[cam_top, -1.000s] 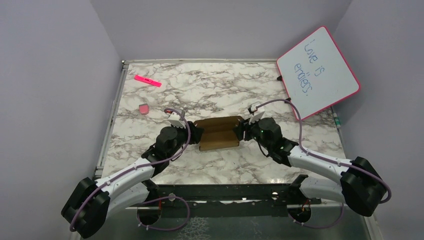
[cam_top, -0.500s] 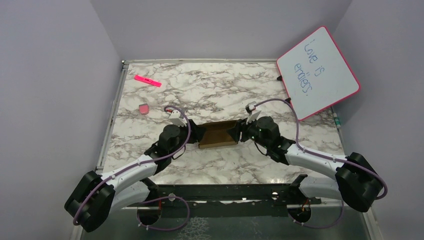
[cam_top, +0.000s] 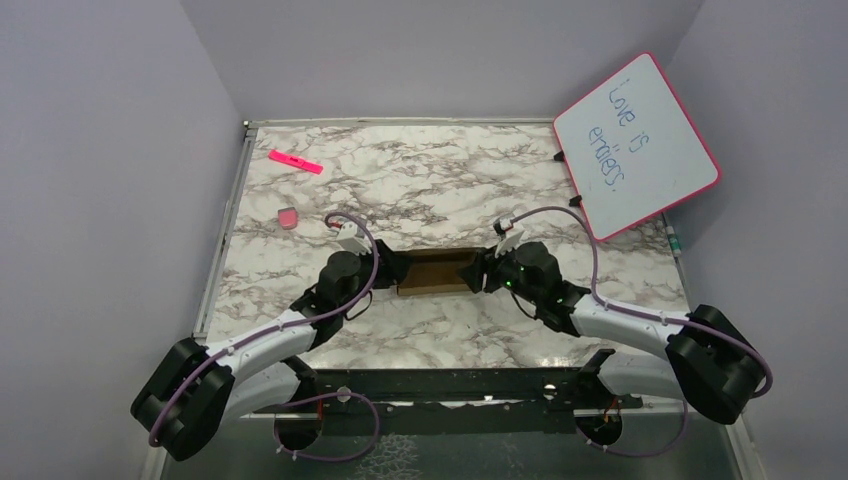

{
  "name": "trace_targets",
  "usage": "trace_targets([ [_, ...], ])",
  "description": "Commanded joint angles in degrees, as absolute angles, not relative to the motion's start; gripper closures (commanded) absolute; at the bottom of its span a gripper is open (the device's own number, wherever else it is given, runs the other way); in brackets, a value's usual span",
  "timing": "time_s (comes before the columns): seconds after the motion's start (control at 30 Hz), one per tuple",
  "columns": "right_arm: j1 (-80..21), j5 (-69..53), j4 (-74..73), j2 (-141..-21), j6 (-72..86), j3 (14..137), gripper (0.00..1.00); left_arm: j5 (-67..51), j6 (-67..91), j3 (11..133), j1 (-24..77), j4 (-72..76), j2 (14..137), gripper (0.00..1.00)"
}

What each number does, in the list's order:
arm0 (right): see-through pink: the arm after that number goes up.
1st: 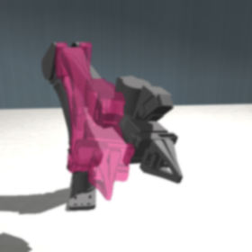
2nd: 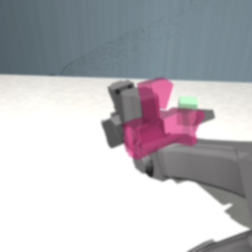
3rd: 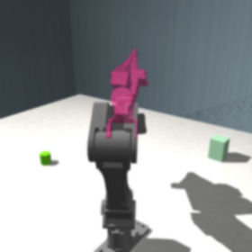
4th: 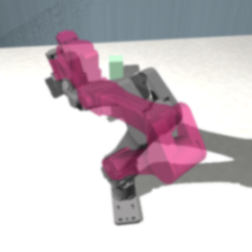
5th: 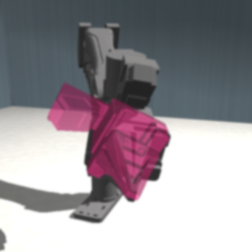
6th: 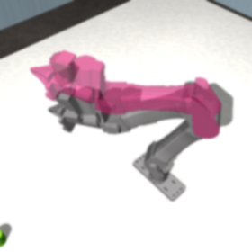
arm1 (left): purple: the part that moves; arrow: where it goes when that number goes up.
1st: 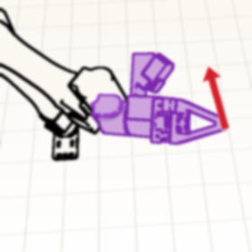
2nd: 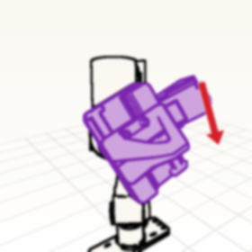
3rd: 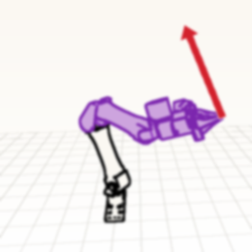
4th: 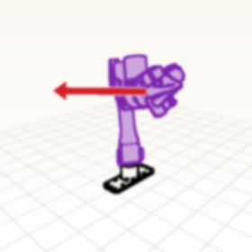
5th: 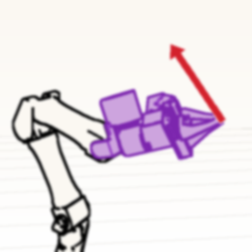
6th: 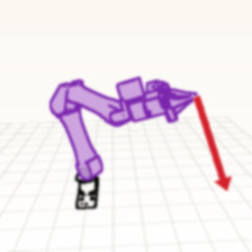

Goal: Fold the paper box

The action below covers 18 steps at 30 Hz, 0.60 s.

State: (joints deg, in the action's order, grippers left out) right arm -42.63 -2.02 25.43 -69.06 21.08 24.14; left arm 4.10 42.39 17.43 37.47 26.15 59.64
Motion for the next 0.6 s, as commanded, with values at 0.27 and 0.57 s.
trace_targets([
  [0.27,-42.90,-2.28,24.30,-63.84,21.60,19.60,0.44,2.03,44.65,9.30,37.71,28.40,54.21,0.45],
  [0.57,-42.94,3.27,9.28,-49.47,22.94,21.08,0.33,4.38,45.60,9.82,37.62,11.37,36.74,0.29],
])
